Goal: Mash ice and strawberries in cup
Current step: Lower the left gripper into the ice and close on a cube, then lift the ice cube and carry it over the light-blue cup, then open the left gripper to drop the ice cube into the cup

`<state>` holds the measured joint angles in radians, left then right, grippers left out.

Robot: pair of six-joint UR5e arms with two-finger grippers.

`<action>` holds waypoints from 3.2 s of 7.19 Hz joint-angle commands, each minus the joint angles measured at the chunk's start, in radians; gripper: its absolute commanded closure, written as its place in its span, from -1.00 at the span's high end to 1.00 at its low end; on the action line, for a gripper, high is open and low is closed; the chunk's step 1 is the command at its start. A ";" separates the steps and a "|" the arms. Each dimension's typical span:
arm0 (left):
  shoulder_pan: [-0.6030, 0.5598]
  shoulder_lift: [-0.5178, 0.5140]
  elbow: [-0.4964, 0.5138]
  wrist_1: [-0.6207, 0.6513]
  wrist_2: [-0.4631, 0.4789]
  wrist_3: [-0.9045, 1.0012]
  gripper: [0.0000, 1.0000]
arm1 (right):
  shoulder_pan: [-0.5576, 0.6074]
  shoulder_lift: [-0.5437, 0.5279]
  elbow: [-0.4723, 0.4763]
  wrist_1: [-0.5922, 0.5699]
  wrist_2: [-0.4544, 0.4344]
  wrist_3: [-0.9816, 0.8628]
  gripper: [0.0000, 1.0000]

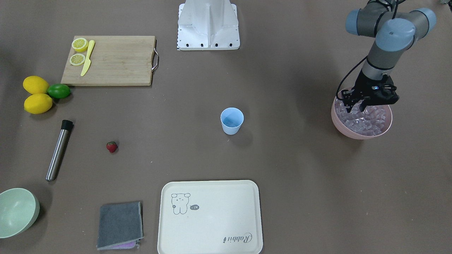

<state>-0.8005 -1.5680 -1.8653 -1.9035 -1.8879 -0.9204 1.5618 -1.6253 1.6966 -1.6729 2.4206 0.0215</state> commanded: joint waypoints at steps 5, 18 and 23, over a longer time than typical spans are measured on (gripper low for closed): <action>-0.022 -0.001 -0.038 0.012 -0.008 0.049 -1.00 | 0.000 0.008 0.002 -0.001 0.002 0.000 1.00; 0.289 -0.602 0.141 -0.002 0.211 -0.342 -1.00 | -0.008 0.030 -0.009 -0.008 0.006 0.002 1.00; 0.299 -0.604 0.138 0.003 0.217 -0.385 0.94 | -0.008 0.030 -0.011 -0.011 0.003 0.002 1.00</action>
<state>-0.4973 -2.1712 -1.7263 -1.9015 -1.6712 -1.3010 1.5540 -1.5949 1.6859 -1.6830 2.4253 0.0230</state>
